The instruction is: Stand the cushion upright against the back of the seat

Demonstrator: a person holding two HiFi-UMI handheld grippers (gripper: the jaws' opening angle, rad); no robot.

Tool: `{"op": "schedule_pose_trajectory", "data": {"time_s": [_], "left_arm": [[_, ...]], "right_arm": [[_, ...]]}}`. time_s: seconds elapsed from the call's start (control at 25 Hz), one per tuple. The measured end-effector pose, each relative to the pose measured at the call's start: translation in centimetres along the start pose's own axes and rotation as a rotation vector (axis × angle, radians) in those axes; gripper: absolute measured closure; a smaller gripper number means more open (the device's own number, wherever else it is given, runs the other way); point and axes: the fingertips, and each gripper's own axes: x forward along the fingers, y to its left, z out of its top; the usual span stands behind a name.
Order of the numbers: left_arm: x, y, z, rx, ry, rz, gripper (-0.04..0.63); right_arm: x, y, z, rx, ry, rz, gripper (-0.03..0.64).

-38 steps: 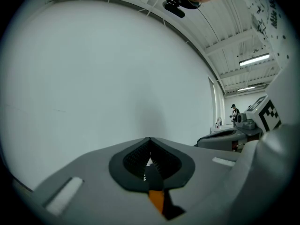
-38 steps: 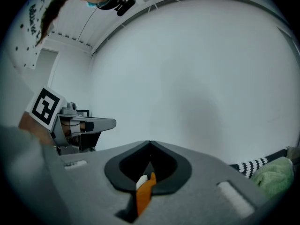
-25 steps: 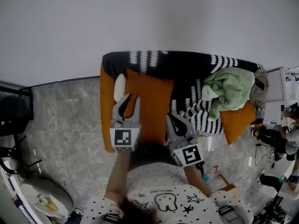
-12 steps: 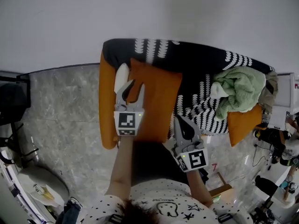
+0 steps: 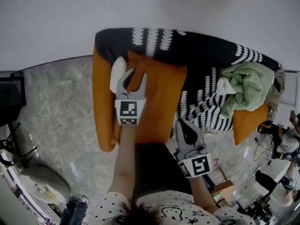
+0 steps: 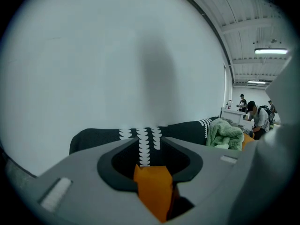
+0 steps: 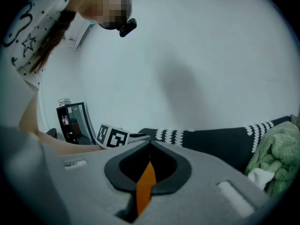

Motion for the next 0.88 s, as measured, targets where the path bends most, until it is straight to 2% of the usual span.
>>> {"op": "schedule_pose_trajectory", "data": {"time_s": [0.32,0.64,0.88], "left_arm": [[4.7,0.9,-4.8,0.014,0.076,0.012,0.426],[6.9,1.9,-9.0,-0.018,0.178,0.037,0.376],[7.9,2.6,-11.2,-0.05,0.249,0.075,0.375]], "right_arm": [[1.1,-1.6,-3.3,0.034,0.049,-0.011,0.618],[1.3,-2.8,-4.8,0.057,0.088,-0.031,0.618],[1.6,-3.2,-5.0,0.071,0.092,-0.04,0.618]]}}
